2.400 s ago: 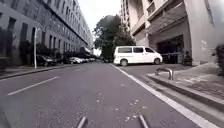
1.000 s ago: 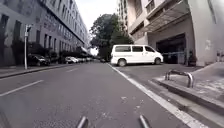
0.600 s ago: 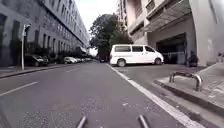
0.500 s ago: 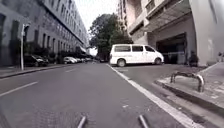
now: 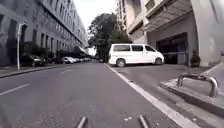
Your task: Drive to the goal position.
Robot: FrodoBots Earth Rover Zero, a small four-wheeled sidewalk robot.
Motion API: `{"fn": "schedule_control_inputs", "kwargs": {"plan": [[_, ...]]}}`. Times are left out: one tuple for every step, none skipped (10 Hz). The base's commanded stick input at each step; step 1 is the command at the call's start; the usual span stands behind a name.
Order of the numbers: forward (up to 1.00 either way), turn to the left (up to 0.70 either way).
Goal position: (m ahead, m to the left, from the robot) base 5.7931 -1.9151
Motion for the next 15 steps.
{"fn": "schedule_control_inputs", "kwargs": {"plan": [[0.7,0.14],[0.7,0.14],[0.7,0.14],[0.7,0.14],[0.7,0.14],[0.7,0.14],[0.7,0.14],[0.7,0.14],[0.7,0.14],[0.7,0.14],[0.7,0.14],[0.7,0.14],[0.7,0.14],[0.7,0.14],[0.7,0.14]]}}
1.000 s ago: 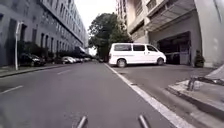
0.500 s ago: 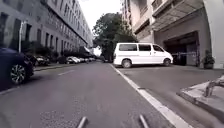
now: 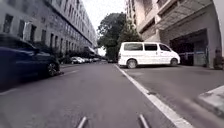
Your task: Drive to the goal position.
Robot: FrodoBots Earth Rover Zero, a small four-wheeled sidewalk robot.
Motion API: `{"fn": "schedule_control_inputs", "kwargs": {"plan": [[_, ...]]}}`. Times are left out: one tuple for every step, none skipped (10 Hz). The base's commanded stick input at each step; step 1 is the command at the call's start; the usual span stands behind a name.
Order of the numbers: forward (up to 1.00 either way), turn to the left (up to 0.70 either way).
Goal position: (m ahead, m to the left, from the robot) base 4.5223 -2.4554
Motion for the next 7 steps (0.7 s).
{"fn": "schedule_control_inputs", "kwargs": {"plan": [[0.7,0.14],[0.56,0.21],[0.45,0.07],[0.45,0.0],[0.45,0.0],[0.45,0.0],[0.7,0.0]]}}
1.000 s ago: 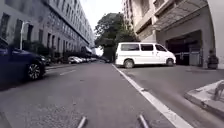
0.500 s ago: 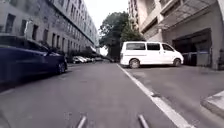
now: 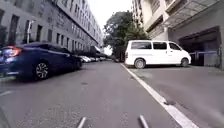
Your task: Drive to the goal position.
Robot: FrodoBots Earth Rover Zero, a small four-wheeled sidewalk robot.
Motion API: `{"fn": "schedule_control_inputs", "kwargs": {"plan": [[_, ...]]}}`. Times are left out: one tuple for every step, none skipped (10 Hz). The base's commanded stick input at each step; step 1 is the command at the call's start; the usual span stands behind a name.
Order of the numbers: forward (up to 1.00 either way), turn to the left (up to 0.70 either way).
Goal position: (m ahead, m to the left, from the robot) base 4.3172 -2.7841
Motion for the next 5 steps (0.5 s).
{"fn": "schedule_control_inputs", "kwargs": {"plan": [[0.7,0.0],[0.7,0.0],[0.7,0.0],[0.7,0.0],[0.7,0.0]]}}
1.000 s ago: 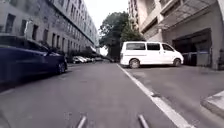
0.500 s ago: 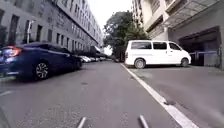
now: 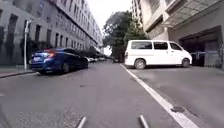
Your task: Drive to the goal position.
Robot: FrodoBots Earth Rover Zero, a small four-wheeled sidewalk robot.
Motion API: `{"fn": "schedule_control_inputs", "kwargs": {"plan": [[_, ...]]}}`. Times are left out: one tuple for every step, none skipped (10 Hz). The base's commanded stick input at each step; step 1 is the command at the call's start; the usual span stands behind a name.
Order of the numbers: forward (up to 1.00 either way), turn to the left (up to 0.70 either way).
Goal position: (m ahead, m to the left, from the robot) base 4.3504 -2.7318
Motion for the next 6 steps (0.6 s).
{"fn": "schedule_control_inputs", "kwargs": {"plan": [[0.7,0.0],[0.7,0.0],[0.7,0.0],[0.7,0.0],[0.7,0.0],[0.7,0.0]]}}
